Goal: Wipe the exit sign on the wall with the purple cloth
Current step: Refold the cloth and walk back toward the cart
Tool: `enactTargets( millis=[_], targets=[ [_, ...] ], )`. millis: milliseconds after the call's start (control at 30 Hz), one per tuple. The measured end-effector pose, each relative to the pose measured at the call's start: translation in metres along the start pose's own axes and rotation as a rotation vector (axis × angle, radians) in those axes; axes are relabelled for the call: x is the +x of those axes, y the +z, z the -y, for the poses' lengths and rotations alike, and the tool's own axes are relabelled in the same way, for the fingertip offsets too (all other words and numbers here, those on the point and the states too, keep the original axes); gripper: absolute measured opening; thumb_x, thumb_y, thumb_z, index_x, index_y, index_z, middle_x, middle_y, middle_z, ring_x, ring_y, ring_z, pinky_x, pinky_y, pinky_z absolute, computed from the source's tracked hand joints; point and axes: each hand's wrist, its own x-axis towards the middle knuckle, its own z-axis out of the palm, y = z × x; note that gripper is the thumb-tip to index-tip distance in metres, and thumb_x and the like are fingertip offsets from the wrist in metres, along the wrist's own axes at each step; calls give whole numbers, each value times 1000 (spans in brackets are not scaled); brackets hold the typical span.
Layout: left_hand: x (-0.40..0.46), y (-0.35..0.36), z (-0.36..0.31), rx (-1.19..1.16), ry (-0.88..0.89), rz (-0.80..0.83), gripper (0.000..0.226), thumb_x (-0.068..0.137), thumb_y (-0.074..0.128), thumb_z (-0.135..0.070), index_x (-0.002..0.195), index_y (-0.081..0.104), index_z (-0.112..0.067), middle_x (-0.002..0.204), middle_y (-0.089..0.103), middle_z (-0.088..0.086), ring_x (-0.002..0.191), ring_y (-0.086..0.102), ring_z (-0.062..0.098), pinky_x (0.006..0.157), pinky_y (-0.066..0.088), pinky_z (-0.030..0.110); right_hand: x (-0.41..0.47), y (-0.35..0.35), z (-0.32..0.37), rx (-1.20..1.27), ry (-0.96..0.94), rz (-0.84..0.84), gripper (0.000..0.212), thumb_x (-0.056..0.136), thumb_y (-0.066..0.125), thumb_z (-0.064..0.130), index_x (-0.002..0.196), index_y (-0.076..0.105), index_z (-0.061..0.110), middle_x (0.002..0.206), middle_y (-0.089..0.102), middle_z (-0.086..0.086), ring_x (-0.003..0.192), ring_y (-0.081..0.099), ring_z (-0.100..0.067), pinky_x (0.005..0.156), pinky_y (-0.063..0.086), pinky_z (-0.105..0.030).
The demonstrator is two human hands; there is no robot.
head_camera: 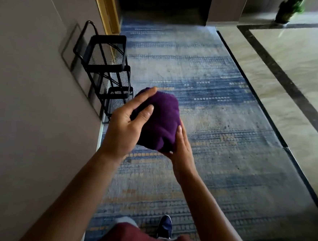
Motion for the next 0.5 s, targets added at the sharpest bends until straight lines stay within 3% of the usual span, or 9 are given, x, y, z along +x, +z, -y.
enactTargets(
  millis=[133, 267, 333, 400, 500],
  targets=[
    [46, 19, 30, -224, -206, -55, 38, 99, 64, -16, 130, 71, -35, 140, 67, -5, 133, 61, 14, 109, 51, 37, 45, -32, 16, 336, 80, -27, 56, 93, 62, 55, 147, 44, 54, 154, 54, 0, 134, 60, -27, 99, 55, -60],
    [91, 31, 72, -270, -312, -71, 37, 95, 67, -19, 129, 72, -32, 140, 67, -2, 132, 62, 18, 104, 54, 37, 88, -62, 26, 526, 148, -79, 68, 89, 71, 34, 149, 44, 49, 147, 60, -5, 127, 65, -30, 97, 58, -51],
    [116, 36, 94, -204, -309, -104, 35, 95, 68, -22, 127, 73, -35, 139, 68, -4, 133, 62, 16, 110, 50, 43, 111, -71, 34, 372, 106, -128, 71, 93, 70, 15, 150, 43, 48, 136, 69, -6, 126, 66, -29, 98, 58, -45],
    [143, 40, 117, -109, -290, -119, 32, 94, 68, -28, 124, 74, -38, 136, 69, -10, 133, 60, 11, 115, 46, 45, 138, -76, 42, 62, -21, -191, 74, 96, 66, 2, 148, 44, 51, 137, 67, -7, 130, 63, -25, 109, 51, -44],
    [191, 43, 148, -71, -278, -114, 29, 94, 66, -33, 121, 74, -42, 134, 70, -15, 132, 60, 8, 116, 45, 46, 189, -77, 55, -384, -212, -265, 66, 97, 62, 5, 146, 49, 48, 144, 62, 10, 133, 57, -2, 117, 44, -33]
  ],
)
